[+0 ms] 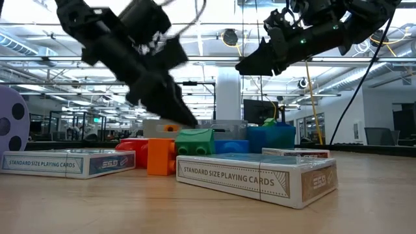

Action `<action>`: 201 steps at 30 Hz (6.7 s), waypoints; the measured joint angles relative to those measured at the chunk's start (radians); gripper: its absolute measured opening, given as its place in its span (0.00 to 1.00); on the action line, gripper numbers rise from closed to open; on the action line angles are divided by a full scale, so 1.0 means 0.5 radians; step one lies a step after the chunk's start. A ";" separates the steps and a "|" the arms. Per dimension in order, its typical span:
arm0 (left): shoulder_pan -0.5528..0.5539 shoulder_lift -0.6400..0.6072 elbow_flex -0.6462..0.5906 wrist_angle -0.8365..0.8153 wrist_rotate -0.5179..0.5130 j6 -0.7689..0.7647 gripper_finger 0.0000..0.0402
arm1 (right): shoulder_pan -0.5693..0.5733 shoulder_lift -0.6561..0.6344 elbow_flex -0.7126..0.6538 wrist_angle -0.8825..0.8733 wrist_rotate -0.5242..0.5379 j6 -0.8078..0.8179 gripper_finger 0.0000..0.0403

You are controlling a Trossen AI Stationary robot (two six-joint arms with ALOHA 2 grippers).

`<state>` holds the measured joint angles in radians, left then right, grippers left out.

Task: Pick & Place Toys
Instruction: Put the blue game piece into the blue bin

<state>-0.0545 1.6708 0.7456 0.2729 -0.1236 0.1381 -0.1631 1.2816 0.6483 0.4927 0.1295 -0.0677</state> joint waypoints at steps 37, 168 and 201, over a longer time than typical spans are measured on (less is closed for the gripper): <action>0.019 0.222 0.008 -0.022 -0.015 -0.017 0.77 | -0.002 0.000 0.001 -0.008 0.000 0.005 0.66; -0.569 -0.174 0.195 0.101 -1.467 0.577 0.94 | -0.114 0.746 0.409 0.318 -0.790 0.831 0.33; 0.121 -0.633 -0.211 0.166 -0.363 -0.491 0.91 | -0.653 0.706 0.005 0.611 0.786 0.366 0.40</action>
<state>0.0059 1.3544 0.6399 0.3558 -0.3050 -0.1075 -0.4898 1.6347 0.6506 0.7980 0.5224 0.1154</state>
